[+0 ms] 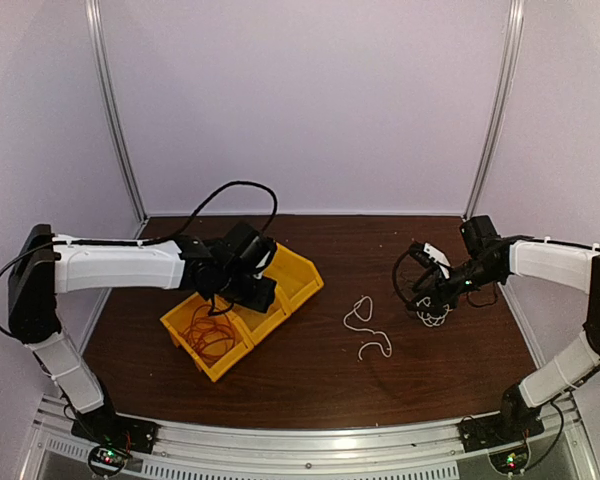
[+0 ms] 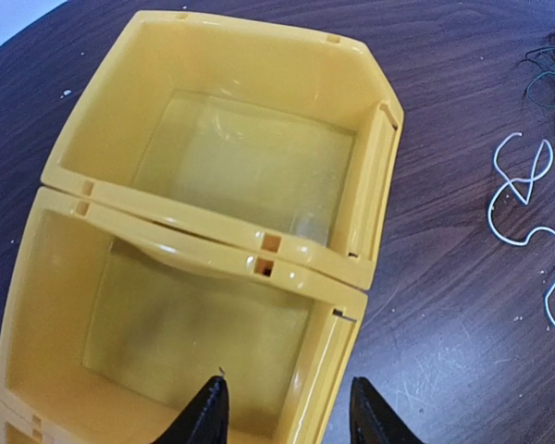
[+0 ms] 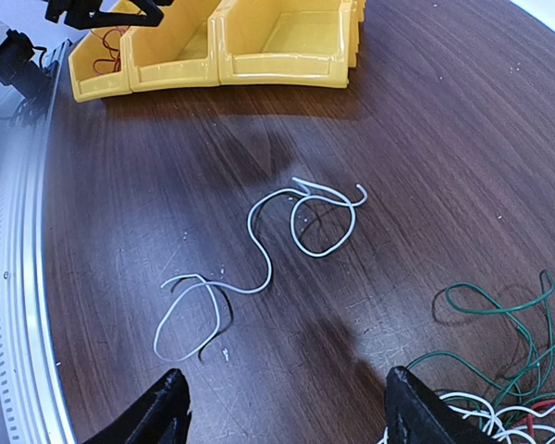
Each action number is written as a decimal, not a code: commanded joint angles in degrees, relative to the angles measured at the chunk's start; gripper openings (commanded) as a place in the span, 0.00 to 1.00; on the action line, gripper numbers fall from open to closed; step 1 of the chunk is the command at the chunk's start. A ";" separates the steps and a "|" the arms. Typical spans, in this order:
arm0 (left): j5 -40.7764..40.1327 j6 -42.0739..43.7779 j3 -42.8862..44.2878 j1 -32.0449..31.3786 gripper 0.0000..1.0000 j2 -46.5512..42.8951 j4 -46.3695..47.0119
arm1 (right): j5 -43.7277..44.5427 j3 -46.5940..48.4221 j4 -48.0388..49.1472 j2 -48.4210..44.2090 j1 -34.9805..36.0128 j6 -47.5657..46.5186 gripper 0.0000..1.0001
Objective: Untangle the cables
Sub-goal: Adjust the untangled cable in the bin, then adjust the bin at the center of the board.
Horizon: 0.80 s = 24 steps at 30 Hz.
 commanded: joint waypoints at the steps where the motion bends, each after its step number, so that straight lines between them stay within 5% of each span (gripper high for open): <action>1: 1.56 -0.56 3.97 0.31 0.46 4.25 4.38 | -0.12 1.27 -0.70 0.03 -0.30 -0.76 0.72; 24: 8.27 13.50 -0.41 0.26 0.45 10.62 6.76 | -0.87 1.69 -1.01 1.73 -0.35 -0.81 0.72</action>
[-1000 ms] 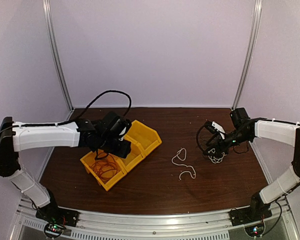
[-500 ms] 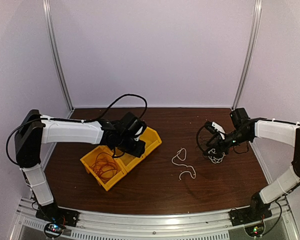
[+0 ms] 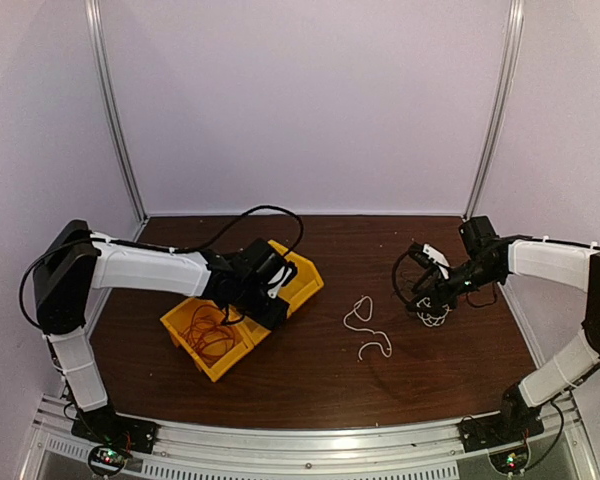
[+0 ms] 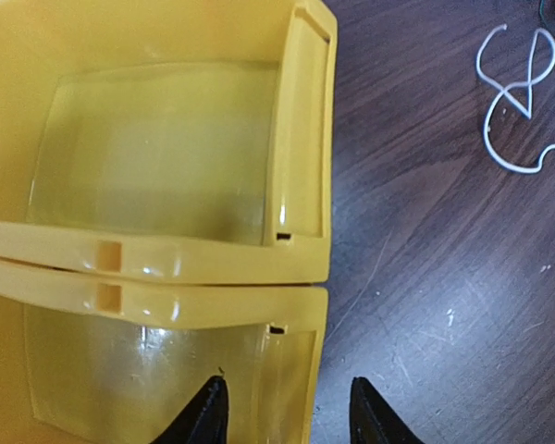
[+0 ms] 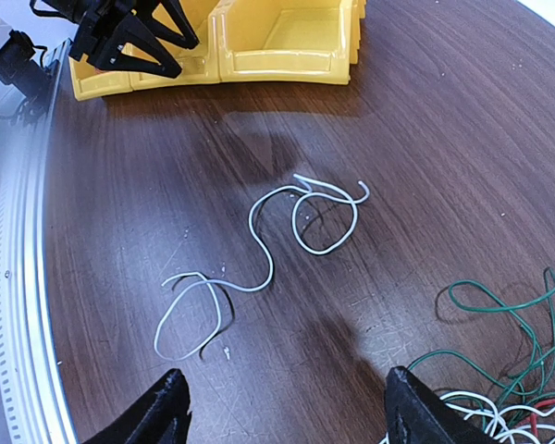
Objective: Untangle the cables
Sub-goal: Adjust the bin at the center of the board.
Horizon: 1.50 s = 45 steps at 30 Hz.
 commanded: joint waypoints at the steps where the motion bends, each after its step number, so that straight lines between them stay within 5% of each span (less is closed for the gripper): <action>1: 1.27 4.45 -2.83 0.26 0.45 1.47 3.13 | -0.81 1.68 -0.83 1.81 -0.35 -0.88 0.72; 45: 3.45 24.30 -7.61 -4.78 0.23 -1.34 1.89 | -0.50 1.33 -0.77 0.02 -0.35 -0.91 0.73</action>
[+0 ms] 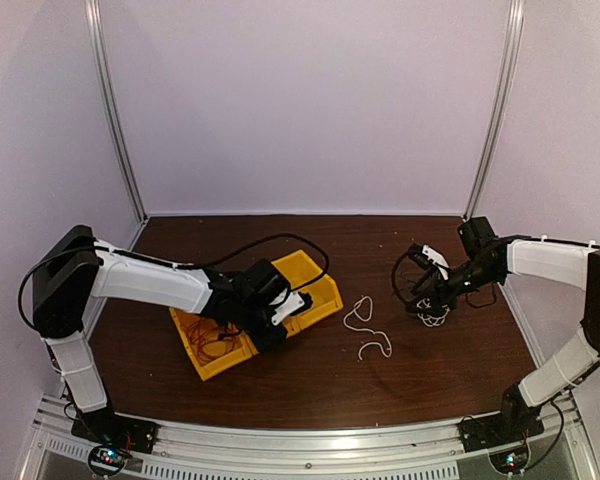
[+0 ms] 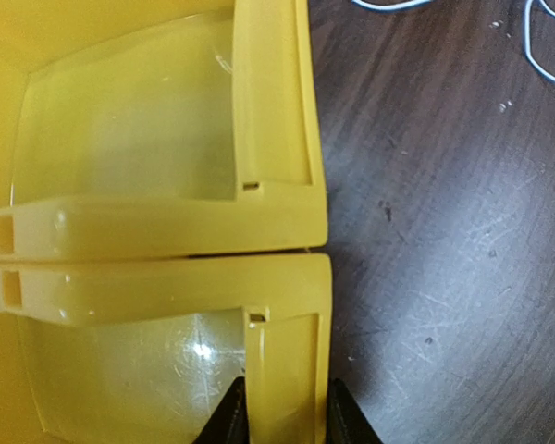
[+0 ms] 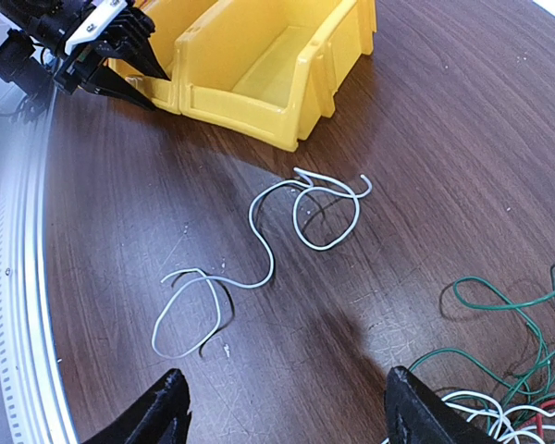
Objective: Untangle the cables
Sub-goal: Adjust the bin at the center of the board.
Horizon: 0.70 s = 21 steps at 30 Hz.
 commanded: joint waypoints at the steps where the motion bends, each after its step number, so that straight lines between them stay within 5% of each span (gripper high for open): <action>1: -0.29 6.12 -2.07 -1.41 0.22 -1.32 -0.76 | -0.59 0.92 -0.18 -1.08 -0.35 -0.45 0.72; 11: -3.74 9.92 -4.40 -2.80 0.26 -3.34 -0.94 | -0.54 0.92 -0.44 -0.85 -0.36 -0.81 0.73; 21: -7.49 10.91 -3.25 -4.60 0.44 -8.41 -1.14 | -1.12 1.67 -1.11 -0.49 -0.42 -0.89 0.73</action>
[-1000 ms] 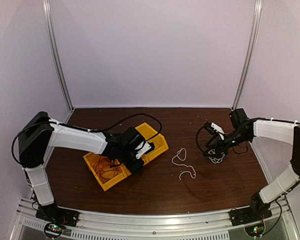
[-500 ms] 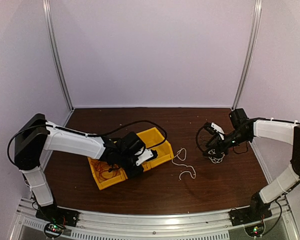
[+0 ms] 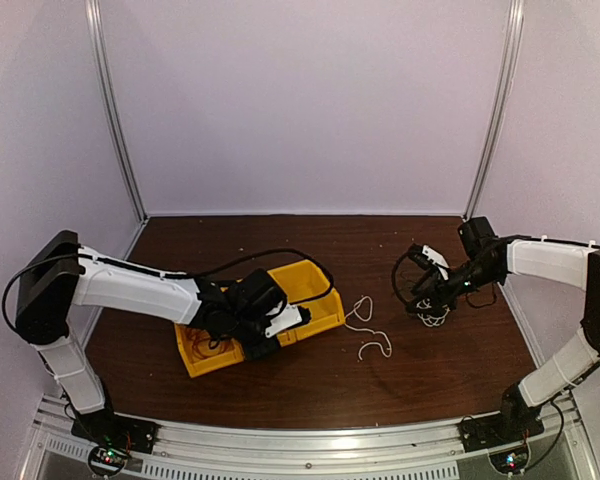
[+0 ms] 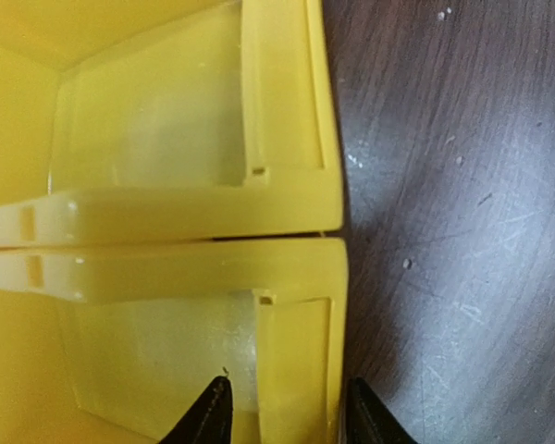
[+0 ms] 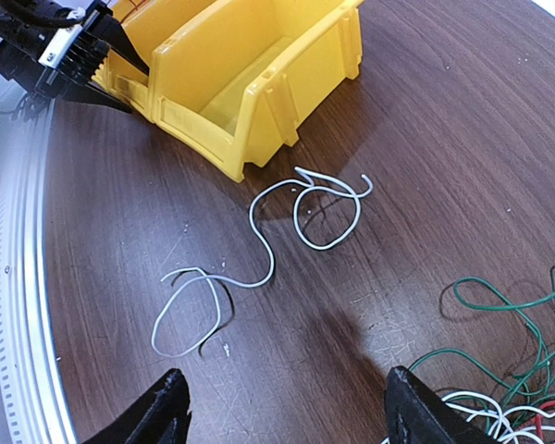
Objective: Untangle the cables
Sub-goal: Adjust the bin at the center of the board.
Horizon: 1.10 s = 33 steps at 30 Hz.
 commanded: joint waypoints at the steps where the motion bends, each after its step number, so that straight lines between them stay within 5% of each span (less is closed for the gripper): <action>1: -2.02 1.34 2.39 -1.45 0.44 -5.04 -0.77 | -1.13 2.22 -1.38 -0.56 -0.50 -0.35 0.72; 7: -1.00 1.75 8.19 -2.45 0.45 -10.86 0.12 | 1.59 5.22 0.84 -2.24 -4.87 4.98 0.70; 11: -7.51 0.25 11.28 -2.45 0.49 -12.86 4.67 | 8.52 6.68 4.94 -2.16 -9.35 11.53 0.68; 15: -16.74 -4.56 9.54 -2.10 0.83 -14.68 14.24 | 17.83 7.75 8.71 -0.23 -15.24 17.85 0.65; 18: -14.47 -8.71 9.86 -0.03 0.91 -15.15 17.19 | 26.01 8.43 9.78 2.11 -16.71 21.68 0.63; 23: 2.79 -23.46 9.41 6.71 0.92 -16.56 20.27 | 32.81 9.93 11.13 6.57 -19.55 25.17 0.63; 27: 0.92 -20.87 8.60 7.82 0.87 -16.45 21.02 | 36.92 12.06 11.87 11.59 -21.14 26.70 0.63; 33: 0.33 -16.41 -3.85 11.12 0.80 -25.62 30.59 | 37.57 14.78 11.62 18.18 -23.37 27.58 0.62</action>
